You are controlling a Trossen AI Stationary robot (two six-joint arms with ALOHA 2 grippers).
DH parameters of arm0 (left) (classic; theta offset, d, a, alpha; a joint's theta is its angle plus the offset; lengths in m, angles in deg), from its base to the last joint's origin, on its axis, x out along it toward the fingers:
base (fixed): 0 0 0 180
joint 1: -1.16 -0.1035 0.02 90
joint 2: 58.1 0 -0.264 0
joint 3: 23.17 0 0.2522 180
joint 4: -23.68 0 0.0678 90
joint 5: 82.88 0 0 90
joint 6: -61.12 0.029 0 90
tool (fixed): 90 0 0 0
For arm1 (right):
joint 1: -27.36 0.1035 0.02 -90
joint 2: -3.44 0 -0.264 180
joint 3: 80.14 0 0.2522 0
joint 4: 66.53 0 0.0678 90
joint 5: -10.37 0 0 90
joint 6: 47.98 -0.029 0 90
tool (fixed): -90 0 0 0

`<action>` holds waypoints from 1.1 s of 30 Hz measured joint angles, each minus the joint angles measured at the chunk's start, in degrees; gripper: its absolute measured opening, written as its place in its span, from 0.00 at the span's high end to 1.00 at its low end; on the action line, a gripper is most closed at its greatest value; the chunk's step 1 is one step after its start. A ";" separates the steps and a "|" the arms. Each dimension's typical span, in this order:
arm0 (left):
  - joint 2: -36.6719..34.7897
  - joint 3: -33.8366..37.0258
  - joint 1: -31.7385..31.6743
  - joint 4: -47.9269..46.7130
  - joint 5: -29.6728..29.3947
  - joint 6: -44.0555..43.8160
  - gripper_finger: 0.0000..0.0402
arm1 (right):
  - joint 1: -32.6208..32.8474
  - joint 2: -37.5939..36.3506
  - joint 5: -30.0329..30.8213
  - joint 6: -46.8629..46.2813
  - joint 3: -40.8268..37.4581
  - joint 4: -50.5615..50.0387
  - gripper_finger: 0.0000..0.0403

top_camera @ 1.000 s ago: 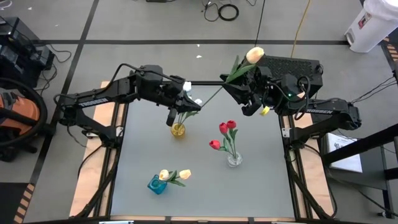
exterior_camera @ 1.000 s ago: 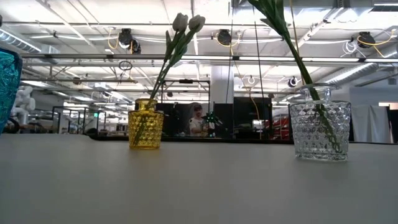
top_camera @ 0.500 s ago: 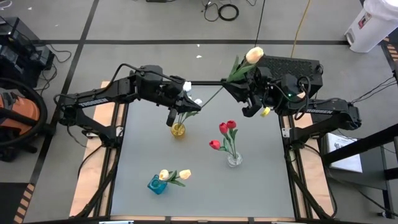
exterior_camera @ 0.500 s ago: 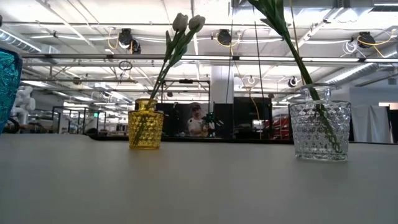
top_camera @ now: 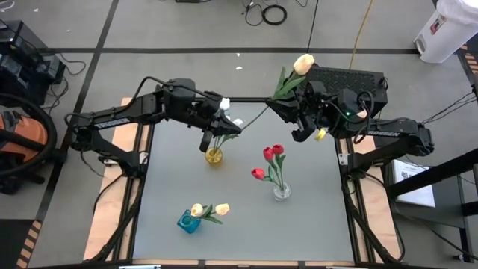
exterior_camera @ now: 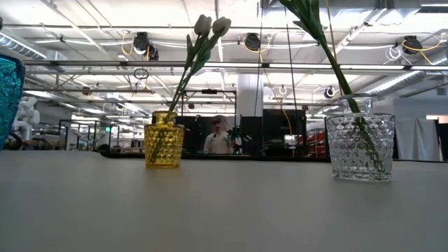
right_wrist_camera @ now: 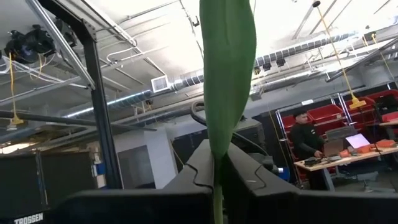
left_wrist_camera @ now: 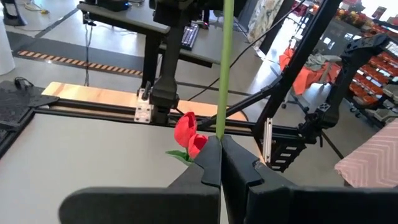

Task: Sort flowers into vase by color
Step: Put the yellow tulip into the blue vase

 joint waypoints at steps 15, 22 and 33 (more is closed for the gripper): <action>-0.04 0.00 0.00 -0.33 -0.36 -2.89 0.89 | 0.00 0.00 0.11 0.07 0.00 -0.07 1.00; -1.81 0.00 -0.17 -3.55 -0.63 -2.91 0.84 | 0.00 -0.19 0.14 0.15 0.00 -0.57 1.00; -8.40 0.02 -0.17 -10.64 -2.90 -1.25 0.84 | -0.98 -2.63 0.24 0.36 0.00 -4.48 1.00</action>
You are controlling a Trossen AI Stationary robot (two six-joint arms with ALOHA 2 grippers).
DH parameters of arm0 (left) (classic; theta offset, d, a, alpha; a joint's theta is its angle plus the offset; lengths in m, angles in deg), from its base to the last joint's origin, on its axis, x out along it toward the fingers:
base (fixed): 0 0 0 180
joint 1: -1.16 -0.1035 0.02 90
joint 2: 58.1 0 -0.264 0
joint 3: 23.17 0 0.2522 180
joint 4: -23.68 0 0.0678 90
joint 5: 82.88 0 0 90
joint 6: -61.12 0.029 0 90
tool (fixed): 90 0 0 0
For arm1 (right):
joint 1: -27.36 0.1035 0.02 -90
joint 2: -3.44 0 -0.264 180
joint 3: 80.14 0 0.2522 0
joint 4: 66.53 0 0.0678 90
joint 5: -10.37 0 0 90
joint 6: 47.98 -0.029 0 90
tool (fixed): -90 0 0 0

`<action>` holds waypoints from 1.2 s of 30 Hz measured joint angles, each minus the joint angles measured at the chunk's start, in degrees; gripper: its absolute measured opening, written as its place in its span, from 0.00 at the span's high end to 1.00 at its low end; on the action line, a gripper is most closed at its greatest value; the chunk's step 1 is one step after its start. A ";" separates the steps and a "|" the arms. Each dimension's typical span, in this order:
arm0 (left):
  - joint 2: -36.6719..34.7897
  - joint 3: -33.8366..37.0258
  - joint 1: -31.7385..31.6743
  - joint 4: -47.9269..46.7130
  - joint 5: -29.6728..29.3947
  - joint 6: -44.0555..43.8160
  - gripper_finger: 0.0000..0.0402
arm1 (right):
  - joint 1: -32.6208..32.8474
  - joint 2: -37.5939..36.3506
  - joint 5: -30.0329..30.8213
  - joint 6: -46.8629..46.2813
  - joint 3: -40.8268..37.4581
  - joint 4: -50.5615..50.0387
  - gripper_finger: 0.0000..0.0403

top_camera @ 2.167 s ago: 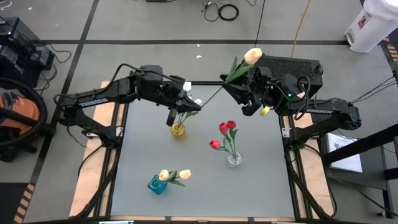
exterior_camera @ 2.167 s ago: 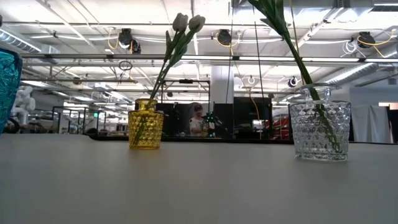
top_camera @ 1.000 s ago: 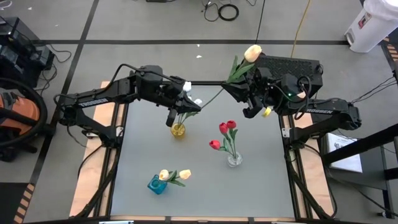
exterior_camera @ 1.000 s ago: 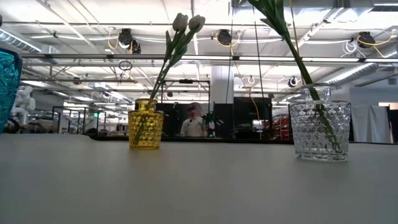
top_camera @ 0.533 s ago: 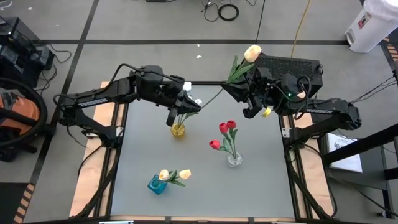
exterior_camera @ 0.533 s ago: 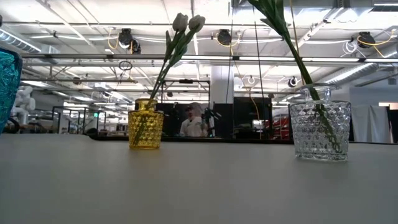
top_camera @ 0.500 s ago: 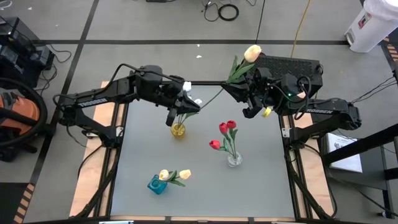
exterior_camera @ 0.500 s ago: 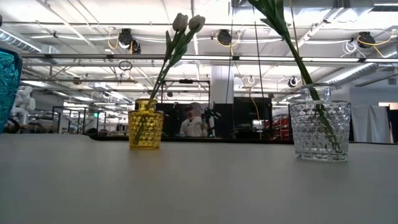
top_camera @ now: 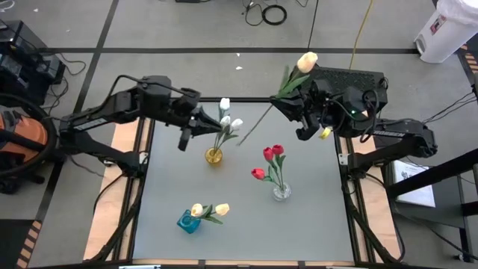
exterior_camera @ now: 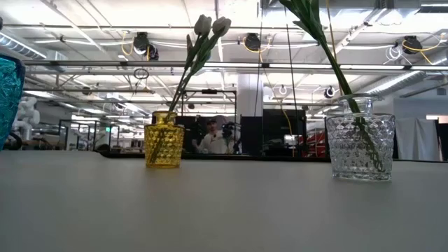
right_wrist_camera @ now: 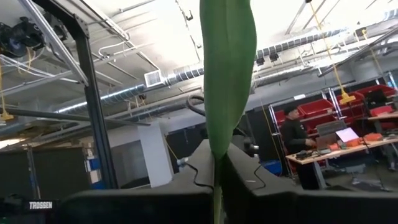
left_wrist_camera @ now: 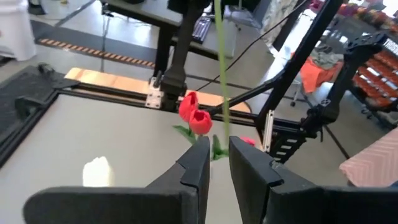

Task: Sort flowers into vase by color
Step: Put the yellow tulip into the blue vase

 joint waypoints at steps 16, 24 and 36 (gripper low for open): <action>-13.95 0.00 0.00 -15.20 -11.52 -0.24 0.84 | -0.92 -5.72 -0.35 -2.14 0.00 -4.49 1.00; -16.95 0.00 0.00 -14.47 -14.44 -0.26 0.84 | 2.85 0.86 -0.93 -0.05 5.67 -9.35 1.00; -16.25 0.00 0.00 -11.73 -15.03 -0.28 0.84 | 3.62 20.00 -6.75 11.39 37.90 -37.50 1.00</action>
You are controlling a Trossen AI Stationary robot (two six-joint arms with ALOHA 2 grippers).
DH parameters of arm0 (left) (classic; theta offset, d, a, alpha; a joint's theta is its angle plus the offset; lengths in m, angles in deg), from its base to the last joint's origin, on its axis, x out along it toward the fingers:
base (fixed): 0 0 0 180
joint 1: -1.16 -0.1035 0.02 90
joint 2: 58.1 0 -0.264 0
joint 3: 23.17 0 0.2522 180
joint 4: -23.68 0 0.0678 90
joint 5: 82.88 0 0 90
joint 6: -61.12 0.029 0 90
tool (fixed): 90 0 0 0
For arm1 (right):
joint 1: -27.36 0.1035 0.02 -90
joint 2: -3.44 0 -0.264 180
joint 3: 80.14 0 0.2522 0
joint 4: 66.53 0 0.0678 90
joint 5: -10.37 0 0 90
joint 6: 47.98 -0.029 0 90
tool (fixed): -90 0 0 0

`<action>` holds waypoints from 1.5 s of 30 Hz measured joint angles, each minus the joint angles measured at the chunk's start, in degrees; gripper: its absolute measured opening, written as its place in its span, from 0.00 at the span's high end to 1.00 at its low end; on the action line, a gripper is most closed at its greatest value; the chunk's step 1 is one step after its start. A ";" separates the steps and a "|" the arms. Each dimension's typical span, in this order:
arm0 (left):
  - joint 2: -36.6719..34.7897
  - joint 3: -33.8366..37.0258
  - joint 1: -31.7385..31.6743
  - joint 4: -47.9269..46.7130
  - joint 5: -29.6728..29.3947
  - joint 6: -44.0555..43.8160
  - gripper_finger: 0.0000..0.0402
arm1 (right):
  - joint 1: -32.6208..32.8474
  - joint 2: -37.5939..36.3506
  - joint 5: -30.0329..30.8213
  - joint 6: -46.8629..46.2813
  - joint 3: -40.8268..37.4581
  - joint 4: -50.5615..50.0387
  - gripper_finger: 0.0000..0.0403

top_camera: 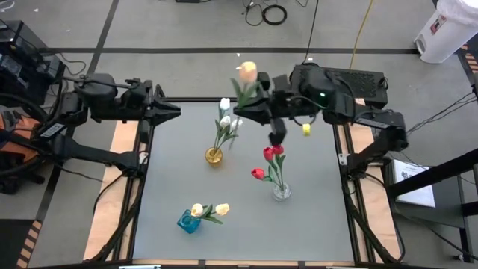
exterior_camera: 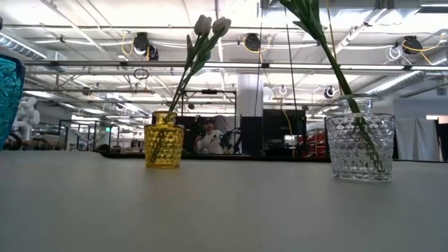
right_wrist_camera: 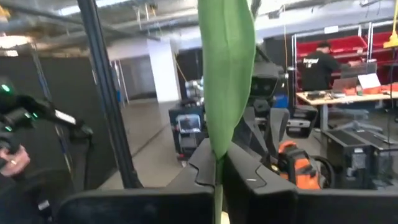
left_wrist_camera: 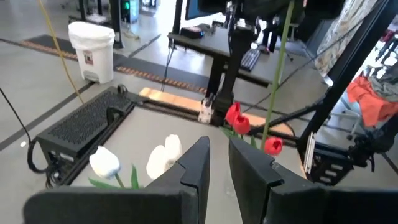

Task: Sort flowers into vase by color
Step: Put the yellow tulip into the blue vase

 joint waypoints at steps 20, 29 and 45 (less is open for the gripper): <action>0.00 0.00 0.07 10.44 0.22 1.55 0.84 | 0.00 20.07 -1.22 -0.03 18.45 -5.07 1.00; 2.17 0.00 0.07 13.57 3.84 0.01 0.84 | -0.15 21.15 -0.98 0.20 18.47 -2.44 1.00; 6.43 0.04 2.47 18.13 10.68 -1.48 0.84 | -0.39 21.14 -1.25 0.13 18.47 -2.28 1.00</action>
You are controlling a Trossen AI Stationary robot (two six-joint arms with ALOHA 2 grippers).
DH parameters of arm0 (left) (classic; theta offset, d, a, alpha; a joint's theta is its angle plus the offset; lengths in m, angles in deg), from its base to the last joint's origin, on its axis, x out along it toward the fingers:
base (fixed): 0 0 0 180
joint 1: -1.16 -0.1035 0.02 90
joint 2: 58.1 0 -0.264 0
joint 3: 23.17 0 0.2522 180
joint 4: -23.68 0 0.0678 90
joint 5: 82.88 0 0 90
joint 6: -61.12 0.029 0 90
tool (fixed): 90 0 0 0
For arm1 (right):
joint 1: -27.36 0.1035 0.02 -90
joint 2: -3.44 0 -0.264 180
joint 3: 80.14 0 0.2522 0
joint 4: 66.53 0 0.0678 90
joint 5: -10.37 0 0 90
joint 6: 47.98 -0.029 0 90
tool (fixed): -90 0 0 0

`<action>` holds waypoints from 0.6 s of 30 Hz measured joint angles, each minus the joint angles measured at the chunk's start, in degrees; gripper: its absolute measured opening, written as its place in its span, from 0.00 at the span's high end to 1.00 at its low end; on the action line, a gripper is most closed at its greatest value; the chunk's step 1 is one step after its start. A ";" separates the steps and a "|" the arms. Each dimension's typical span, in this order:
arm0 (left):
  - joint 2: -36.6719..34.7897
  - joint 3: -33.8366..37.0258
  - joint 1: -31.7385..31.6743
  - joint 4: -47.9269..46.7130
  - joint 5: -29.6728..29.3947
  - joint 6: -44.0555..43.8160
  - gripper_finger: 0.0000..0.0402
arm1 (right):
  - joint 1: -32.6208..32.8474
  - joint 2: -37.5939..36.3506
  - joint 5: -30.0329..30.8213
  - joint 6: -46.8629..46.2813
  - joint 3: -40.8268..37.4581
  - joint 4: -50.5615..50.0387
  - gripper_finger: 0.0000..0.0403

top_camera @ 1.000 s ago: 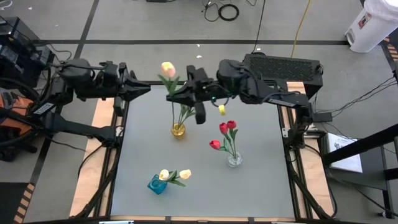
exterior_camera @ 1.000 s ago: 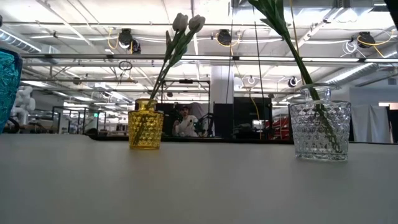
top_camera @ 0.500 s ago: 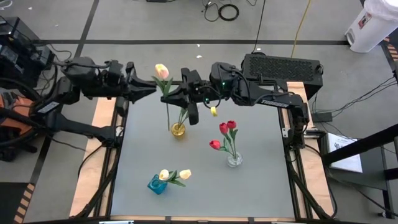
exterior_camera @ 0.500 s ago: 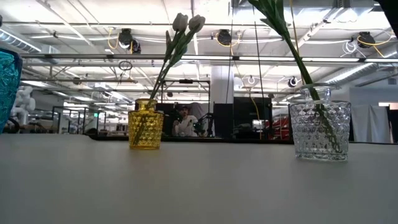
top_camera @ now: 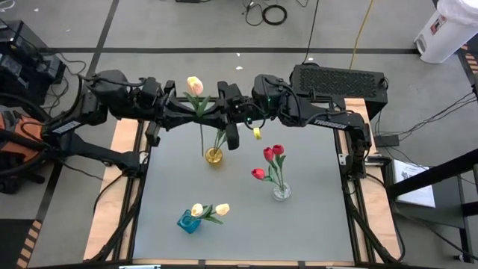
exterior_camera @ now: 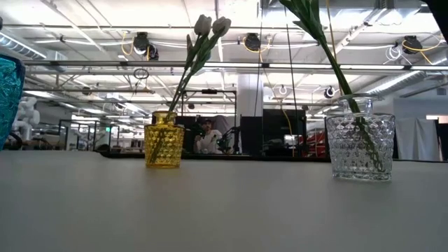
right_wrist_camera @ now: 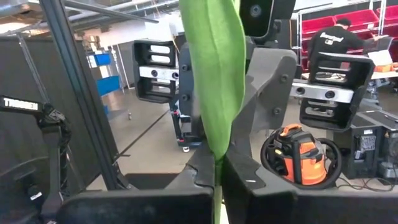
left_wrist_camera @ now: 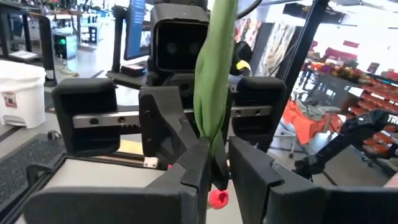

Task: Sort flowers into vase by color
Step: Put the yellow tulip into the blue vase

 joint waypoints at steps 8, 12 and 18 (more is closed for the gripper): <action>0.00 0.00 0.00 -0.02 0.09 -0.01 0.76 | 0.27 -0.01 0.04 -0.50 0.00 -0.10 1.00; 0.00 0.00 -0.04 0.02 -1.28 -0.03 0.65 | 0.35 -0.02 0.04 -0.53 0.00 -0.31 1.00; 0.16 0.00 -0.04 0.70 -1.50 -0.01 0.61 | 0.37 -0.02 0.04 -0.55 0.00 -1.13 1.00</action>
